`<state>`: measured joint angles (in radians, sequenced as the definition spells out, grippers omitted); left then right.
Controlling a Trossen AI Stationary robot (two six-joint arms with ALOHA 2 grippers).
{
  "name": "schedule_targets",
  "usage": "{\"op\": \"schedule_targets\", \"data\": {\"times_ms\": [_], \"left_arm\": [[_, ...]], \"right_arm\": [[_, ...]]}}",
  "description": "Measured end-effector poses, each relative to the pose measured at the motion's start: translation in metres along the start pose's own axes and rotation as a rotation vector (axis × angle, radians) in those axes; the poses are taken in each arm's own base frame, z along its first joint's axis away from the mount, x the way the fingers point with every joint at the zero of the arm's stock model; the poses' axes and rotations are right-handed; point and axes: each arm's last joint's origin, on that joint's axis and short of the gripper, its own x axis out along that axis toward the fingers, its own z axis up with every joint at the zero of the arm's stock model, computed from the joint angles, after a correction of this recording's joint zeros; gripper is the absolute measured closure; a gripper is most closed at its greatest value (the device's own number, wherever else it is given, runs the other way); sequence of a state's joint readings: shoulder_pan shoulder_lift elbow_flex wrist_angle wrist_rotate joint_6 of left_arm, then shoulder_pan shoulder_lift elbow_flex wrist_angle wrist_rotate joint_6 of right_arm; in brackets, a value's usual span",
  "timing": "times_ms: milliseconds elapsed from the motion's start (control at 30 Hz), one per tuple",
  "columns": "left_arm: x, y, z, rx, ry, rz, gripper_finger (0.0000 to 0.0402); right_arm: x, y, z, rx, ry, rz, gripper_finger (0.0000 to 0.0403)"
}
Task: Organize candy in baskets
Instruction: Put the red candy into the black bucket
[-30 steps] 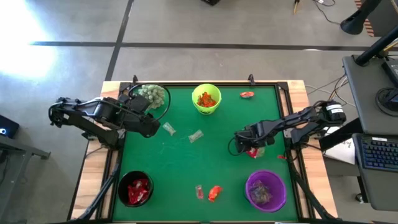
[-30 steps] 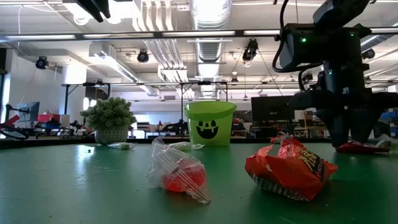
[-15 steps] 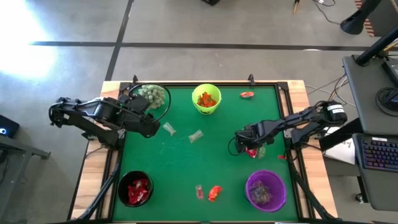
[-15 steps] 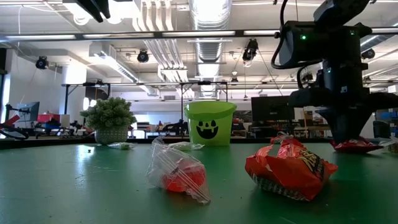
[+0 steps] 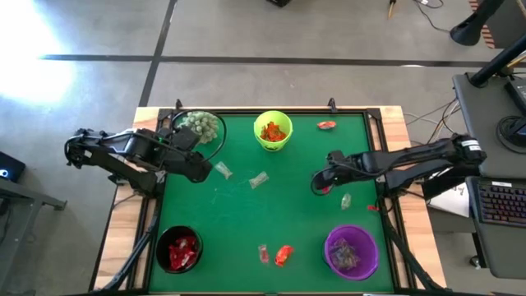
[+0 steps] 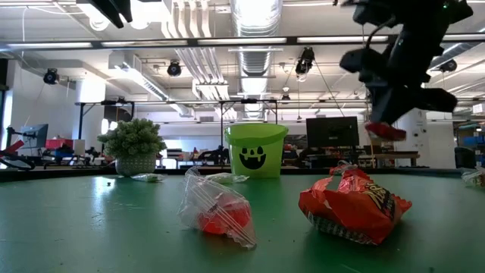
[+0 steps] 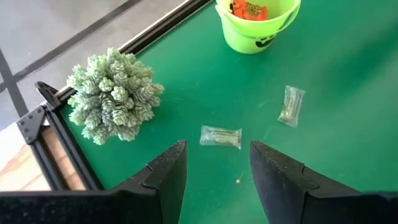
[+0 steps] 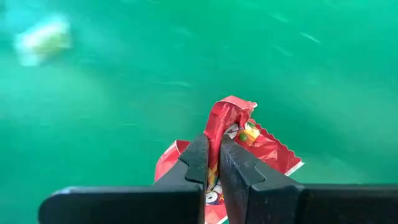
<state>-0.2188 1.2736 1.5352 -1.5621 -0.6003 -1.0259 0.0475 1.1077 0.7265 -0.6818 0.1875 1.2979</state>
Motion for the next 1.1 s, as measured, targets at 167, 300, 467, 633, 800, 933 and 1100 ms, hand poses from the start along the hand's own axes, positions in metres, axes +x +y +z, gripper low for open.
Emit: {"op": "schedule_targets", "data": {"times_ms": [167,300,467,633,800,933,1100], "left_arm": [[0.000,-0.005,0.002,-0.059,0.005,-0.060,0.0245],[-0.001,-0.010,0.005,-0.114,-0.015,-0.105,0.0250],[-0.002,-0.016,0.010,-0.189,-0.050,-0.167,0.0261],[0.000,-0.027,0.015,-0.215,-0.085,-0.224,0.0264],[0.003,-0.035,0.018,-0.186,-0.109,-0.252,0.0254],[0.004,-0.037,0.019,-0.192,-0.111,-0.255,0.0236],[0.007,-0.046,0.022,-0.168,-0.132,-0.275,0.0219]], "right_arm": [[-0.010,0.018,0.008,-0.048,-0.097,0.214,0.0387],[-0.016,0.036,0.015,-0.107,-0.210,0.391,0.0386],[-0.023,0.053,0.029,-0.135,-0.339,0.575,0.0386],[-0.028,0.067,0.041,-0.109,-0.447,0.717,0.0386],[-0.028,0.078,0.046,-0.105,-0.515,0.813,0.0386],[-0.031,0.093,0.052,-0.101,-0.544,0.792,0.0386],[-0.042,0.129,0.066,-0.134,-0.613,0.816,0.0386]]}}
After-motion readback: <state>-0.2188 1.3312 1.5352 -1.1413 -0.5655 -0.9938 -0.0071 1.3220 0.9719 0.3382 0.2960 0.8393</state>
